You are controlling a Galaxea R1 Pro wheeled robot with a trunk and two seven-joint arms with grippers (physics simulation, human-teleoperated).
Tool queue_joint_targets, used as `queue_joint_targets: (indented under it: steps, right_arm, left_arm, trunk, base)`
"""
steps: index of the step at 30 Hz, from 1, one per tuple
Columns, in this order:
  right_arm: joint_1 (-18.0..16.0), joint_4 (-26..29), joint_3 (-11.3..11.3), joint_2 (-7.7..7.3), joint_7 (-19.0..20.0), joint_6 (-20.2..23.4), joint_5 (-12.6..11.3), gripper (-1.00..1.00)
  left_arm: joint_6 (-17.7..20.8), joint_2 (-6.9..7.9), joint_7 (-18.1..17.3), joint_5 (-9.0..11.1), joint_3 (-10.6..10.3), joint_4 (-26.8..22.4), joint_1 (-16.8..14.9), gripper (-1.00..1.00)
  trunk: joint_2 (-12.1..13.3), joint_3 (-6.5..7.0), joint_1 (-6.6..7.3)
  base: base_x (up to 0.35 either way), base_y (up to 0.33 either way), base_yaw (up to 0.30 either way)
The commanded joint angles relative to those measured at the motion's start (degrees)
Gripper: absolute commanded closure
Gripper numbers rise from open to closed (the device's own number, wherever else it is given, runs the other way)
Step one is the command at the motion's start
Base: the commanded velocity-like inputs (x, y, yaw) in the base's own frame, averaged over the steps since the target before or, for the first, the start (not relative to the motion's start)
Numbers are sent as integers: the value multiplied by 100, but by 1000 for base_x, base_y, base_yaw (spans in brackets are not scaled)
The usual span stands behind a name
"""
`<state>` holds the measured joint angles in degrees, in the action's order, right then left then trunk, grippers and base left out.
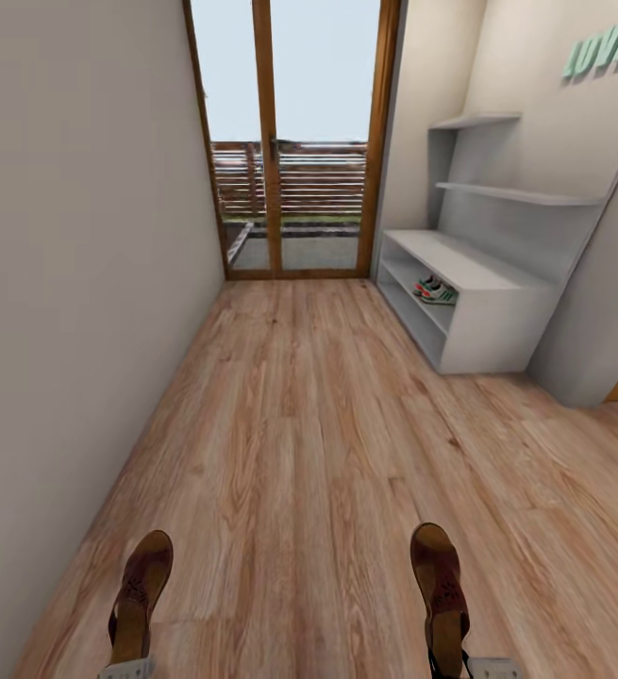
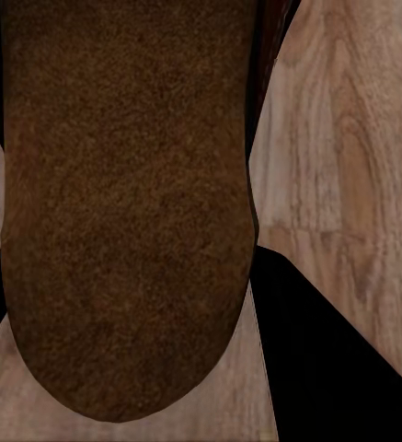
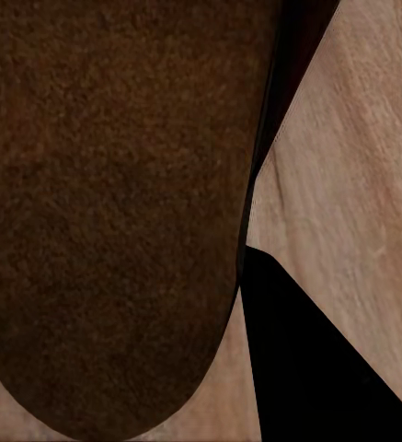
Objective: Pick up the two gym shoes and the two sandals from the corridor floor and place them onto the hallstand (shoe rack) in the corridor, making sure they are on the rack and not on the floor. Arrange them so the two gym shoes are next to each other and the two sandals are next to each other.
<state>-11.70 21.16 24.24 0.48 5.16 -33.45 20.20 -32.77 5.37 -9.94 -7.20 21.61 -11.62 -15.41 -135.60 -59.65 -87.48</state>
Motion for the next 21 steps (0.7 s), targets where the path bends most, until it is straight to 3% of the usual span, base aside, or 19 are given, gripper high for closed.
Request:
queue_joint_targets:
  steps: [1,21]
  right_arm:
    - [-5,2,46,5,56,-13,-16,100]
    - [-5,2,46,5,56,-13,-10,100]
  left_arm:
    - [-19,-1,-17,-71,54,3,-5,100]
    - [-19,-1,-17,-71,54,3,-5,100]
  trunk:
    - [-2,-5,-2]
    - [-2,-5,-2]
  base:
    - [339,0,0]
    - [339,0,0]
